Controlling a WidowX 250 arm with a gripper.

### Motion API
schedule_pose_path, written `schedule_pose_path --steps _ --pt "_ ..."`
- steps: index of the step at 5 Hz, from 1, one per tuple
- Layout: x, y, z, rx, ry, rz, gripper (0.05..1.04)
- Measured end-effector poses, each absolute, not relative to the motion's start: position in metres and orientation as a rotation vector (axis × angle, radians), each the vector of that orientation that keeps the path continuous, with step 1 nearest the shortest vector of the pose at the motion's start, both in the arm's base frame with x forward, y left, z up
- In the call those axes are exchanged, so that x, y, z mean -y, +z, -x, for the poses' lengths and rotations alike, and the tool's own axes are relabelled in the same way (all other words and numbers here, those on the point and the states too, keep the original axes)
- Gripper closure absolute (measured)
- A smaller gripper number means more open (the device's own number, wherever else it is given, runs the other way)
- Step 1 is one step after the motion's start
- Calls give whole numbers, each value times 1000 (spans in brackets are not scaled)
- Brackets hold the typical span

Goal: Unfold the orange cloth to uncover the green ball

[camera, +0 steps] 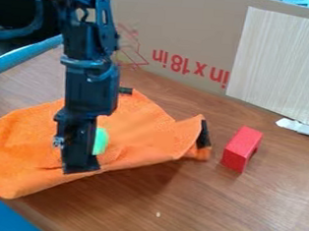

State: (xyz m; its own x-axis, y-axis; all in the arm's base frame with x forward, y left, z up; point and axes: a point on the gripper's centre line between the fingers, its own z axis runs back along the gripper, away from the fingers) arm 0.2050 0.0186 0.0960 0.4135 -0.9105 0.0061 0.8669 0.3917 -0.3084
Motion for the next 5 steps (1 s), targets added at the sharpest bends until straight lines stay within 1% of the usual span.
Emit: schedule_pose_path --steps 2,3,4,5 --pt "-18 100 -189 -190 -1174 295 1033" --pt "-21 102 -181 -184 -1183 290 1033" --pt "-23 99 -176 -199 -1208 287 1012" --pt "-27 96 -178 -215 -1214 265 860"
